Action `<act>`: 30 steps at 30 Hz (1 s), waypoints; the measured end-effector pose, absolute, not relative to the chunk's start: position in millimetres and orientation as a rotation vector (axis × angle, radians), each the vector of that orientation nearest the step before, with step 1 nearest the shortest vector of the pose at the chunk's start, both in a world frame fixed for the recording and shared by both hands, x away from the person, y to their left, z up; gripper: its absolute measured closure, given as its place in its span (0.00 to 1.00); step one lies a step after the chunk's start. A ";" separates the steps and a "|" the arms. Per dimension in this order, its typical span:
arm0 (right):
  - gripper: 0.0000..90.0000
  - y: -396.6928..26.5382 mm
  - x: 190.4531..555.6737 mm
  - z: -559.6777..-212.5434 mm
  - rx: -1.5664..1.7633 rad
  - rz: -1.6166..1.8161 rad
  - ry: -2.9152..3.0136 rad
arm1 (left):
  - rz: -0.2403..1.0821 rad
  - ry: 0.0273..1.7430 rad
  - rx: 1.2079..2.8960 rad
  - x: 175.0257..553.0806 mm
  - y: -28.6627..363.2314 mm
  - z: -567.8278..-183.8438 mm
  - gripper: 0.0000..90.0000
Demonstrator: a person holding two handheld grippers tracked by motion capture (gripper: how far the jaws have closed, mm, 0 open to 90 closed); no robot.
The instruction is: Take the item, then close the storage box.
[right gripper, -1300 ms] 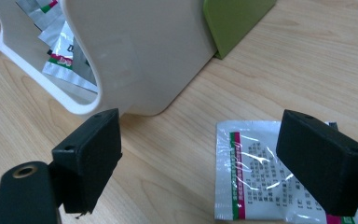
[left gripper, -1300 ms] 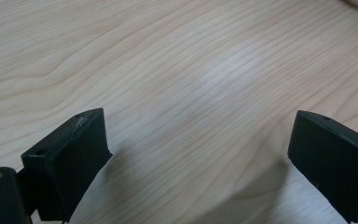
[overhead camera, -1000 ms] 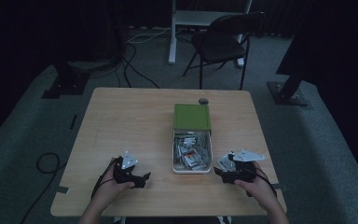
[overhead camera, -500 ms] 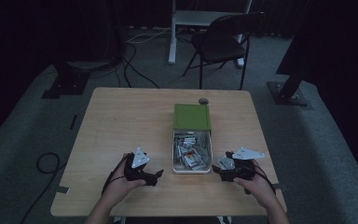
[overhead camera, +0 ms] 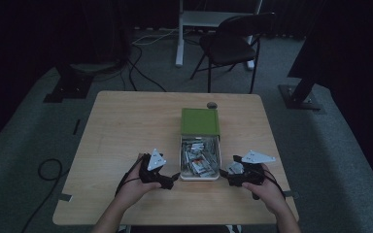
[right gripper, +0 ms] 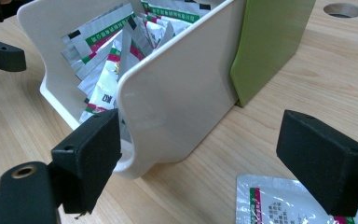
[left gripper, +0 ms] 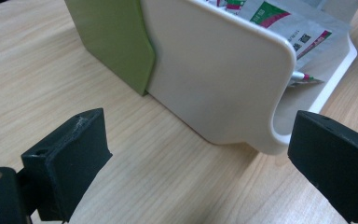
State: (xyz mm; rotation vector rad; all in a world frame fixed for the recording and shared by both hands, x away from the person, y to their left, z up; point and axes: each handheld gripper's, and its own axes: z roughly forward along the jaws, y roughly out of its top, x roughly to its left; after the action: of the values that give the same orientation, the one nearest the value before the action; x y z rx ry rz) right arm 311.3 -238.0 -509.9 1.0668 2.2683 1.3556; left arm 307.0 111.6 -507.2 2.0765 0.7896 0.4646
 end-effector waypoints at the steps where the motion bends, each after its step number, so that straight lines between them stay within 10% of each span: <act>1: 0.15 -237.7 311.6 -509.5 1.067 1.356 2.269 | 0.467 0.786 2.079 307.3 110.9 -506.6 0.06; 30: 0.15 -235.2 319.3 -509.7 1.084 1.372 2.267 | 0.468 0.793 2.038 318.8 100.4 -504.5 0.06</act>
State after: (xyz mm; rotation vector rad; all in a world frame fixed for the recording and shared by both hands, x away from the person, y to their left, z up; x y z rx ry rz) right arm 319.3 -235.2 -509.7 1.0843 2.2671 1.3716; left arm 318.8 100.4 -504.5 2.0376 0.7934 0.4680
